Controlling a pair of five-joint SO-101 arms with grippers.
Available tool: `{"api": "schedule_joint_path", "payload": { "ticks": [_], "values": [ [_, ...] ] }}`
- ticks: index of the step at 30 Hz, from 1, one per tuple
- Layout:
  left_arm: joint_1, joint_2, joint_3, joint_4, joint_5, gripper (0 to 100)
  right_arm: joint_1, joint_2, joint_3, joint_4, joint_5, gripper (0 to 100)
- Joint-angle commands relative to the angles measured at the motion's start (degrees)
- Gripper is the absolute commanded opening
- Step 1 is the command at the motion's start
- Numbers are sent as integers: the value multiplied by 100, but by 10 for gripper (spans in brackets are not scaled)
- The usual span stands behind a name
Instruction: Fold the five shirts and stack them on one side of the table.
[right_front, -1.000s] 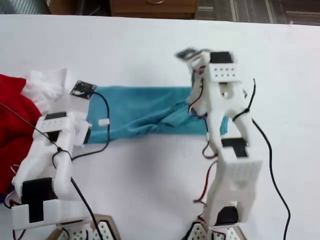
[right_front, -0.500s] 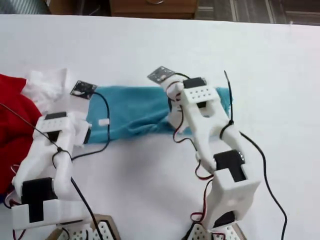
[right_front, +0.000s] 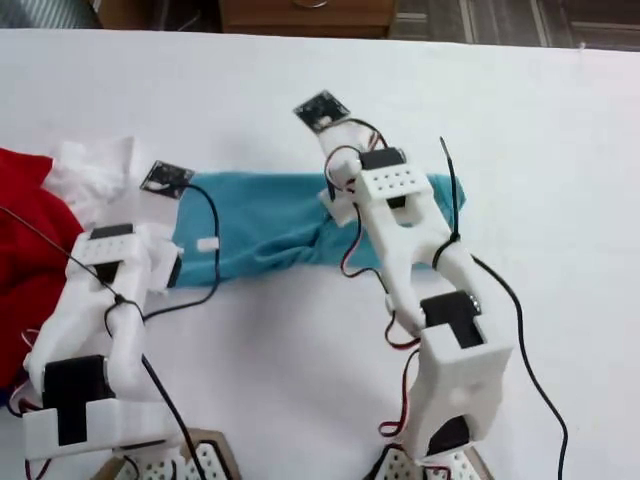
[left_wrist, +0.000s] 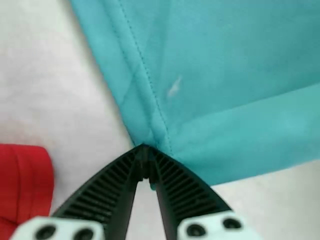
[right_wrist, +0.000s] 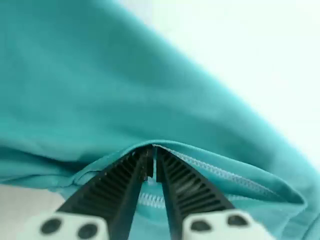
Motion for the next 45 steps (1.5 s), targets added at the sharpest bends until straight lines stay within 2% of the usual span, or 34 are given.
{"api": "schedule_joint_path", "payload": {
  "ticks": [1,13,19,30,38,45],
  "values": [
    [-62,-53,13,-88,35,26,48,-4,-580,48,-53,19],
    [-62,-53,13,-88,35,26,752,-295,-1011,2281,0,19],
    [-62,-53,4,-88,35,26,558,365,-1055,2158,0,19],
    [-62,-53,4,-88,35,26,347,637,-1064,637,-62,19],
    [-62,-53,4,-88,35,26,242,558,-1266,840,-62,19],
    [-62,-53,4,-88,35,26,470,-92,-1477,1701,-18,19]
  ]
}}
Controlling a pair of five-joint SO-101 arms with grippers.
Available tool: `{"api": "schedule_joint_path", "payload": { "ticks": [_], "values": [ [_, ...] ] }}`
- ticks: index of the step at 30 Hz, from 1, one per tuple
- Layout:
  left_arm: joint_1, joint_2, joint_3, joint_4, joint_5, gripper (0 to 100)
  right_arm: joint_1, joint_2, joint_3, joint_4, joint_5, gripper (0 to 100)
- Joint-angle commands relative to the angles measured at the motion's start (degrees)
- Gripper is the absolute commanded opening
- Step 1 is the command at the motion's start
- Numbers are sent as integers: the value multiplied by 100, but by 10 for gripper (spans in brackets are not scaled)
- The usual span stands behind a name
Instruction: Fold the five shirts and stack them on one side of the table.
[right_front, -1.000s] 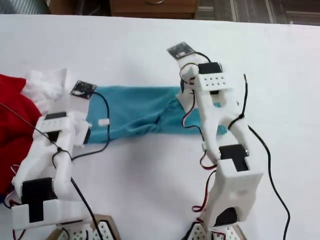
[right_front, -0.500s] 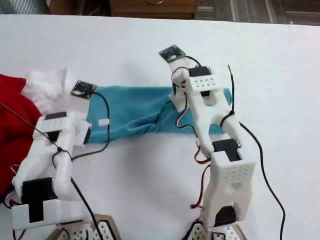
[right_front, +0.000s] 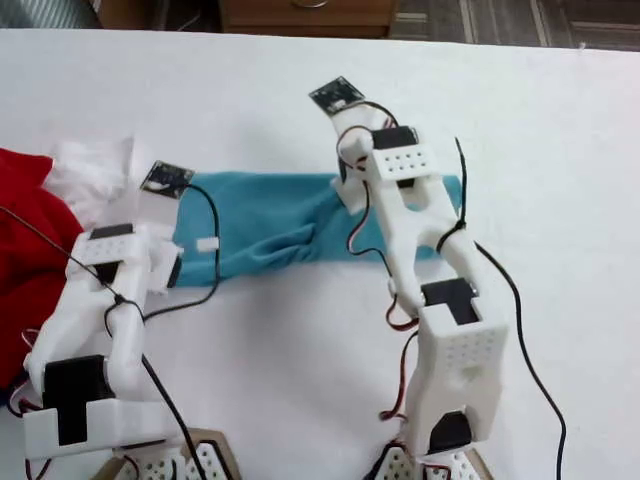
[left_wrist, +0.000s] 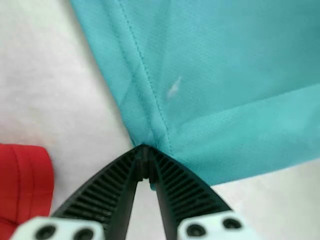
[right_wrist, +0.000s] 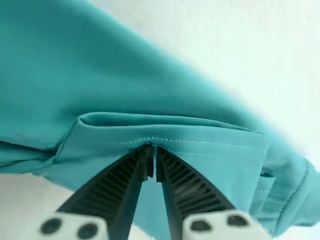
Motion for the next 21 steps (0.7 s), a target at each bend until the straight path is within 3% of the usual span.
{"api": "schedule_joint_path", "payload": {
  "ticks": [1,7,15,21],
  "values": [
    [-62,-53,4,-88,35,26,251,-655,-264,593,-18,19],
    [-62,-53,4,-88,35,26,1042,-681,255,1077,264,19],
    [-62,-53,4,-88,35,26,1648,-681,1908,-611,809,20],
    [-62,-53,4,-88,35,26,1877,-945,2224,-593,949,20]
  ]
}}
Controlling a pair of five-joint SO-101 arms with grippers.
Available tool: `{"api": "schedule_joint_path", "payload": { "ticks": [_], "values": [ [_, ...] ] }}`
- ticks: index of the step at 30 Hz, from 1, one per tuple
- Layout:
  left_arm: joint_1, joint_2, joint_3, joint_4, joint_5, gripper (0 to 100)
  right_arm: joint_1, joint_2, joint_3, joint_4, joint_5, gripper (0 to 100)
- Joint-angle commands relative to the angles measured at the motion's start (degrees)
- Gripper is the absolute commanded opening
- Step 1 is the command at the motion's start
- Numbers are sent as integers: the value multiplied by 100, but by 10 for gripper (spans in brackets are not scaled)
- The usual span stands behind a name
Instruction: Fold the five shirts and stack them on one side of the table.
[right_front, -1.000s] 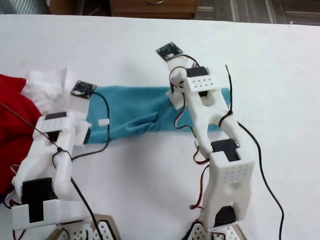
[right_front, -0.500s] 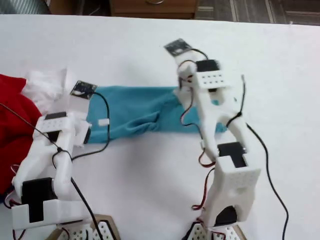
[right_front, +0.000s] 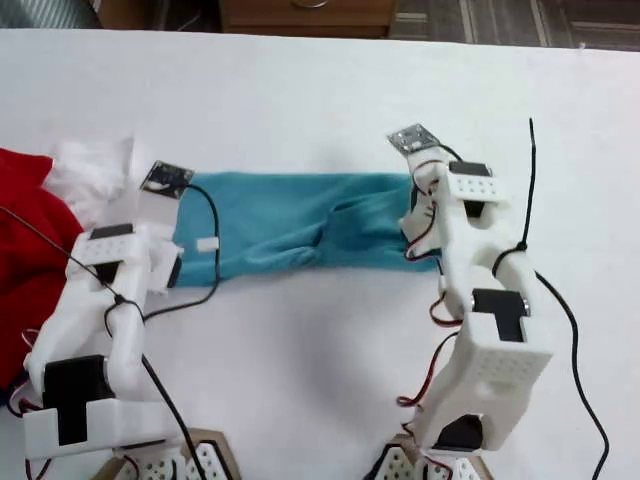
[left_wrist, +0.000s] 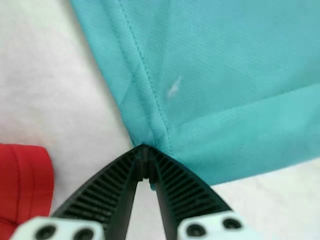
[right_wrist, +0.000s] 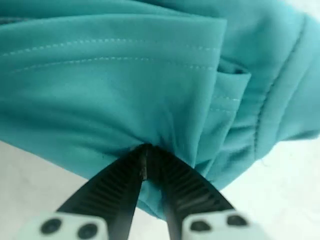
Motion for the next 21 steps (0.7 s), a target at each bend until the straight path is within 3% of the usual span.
{"api": "schedule_joint_path", "payload": {
  "ticks": [1,8,12,17,21],
  "values": [
    [-62,-53,4,-88,35,26,224,-585,26,101,105,20],
    [-44,-53,4,-88,35,26,259,-2791,53,1086,70,20],
    [-44,-53,4,-88,35,26,822,-4145,677,1358,105,20],
    [-44,-44,4,-88,44,26,1930,-4716,2989,101,114,20],
    [-35,-44,4,-88,44,26,2255,-4743,4519,-1182,70,20]
  ]
}}
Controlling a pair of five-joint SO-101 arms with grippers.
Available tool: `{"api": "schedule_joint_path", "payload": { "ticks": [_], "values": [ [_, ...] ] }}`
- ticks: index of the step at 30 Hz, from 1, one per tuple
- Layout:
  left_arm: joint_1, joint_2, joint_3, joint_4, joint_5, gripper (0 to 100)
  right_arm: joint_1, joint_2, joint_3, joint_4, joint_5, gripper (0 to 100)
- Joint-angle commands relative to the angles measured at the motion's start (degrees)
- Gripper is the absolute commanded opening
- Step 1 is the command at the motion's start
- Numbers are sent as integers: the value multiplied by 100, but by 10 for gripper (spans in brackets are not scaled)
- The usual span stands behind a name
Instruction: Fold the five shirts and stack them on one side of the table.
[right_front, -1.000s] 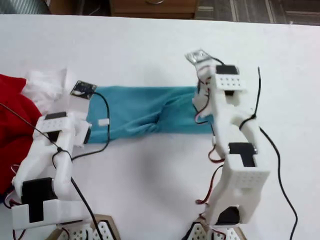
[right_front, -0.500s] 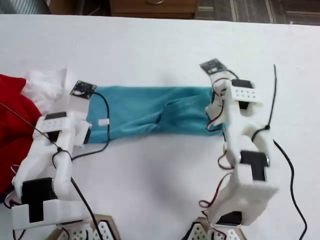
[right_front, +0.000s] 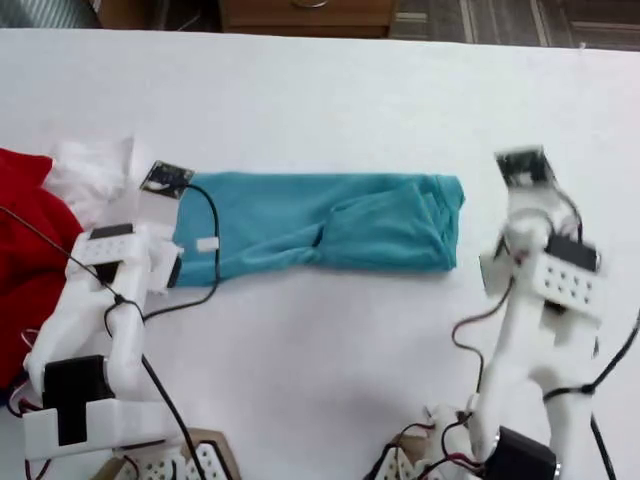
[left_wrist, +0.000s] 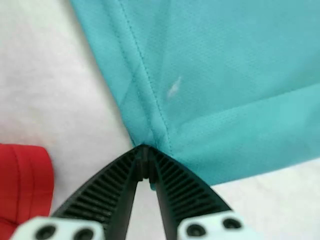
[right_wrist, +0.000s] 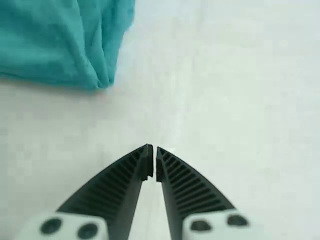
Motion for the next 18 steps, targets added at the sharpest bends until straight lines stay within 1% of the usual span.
{"api": "schedule_joint_path", "payload": {
  "ticks": [1,7,10,12,13,16,18],
  "values": [
    [-35,-44,4,-88,44,26,259,-277,1187,-1033,18,20],
    [-35,-79,-4,-88,62,27,382,-295,2347,-2501,0,20],
    [-35,-97,-136,53,62,27,400,-505,2418,-2492,-299,20],
    [-44,-105,-497,659,62,27,400,-637,2532,-2527,-387,21],
    [-53,-123,-796,1108,62,27,391,-699,2585,-2598,-387,21],
    [-62,-290,-1868,2338,70,28,382,-848,2699,-2659,-387,21],
    [-79,-396,-2668,2971,44,30,382,-848,2699,-2659,-387,21]
  ]
}}
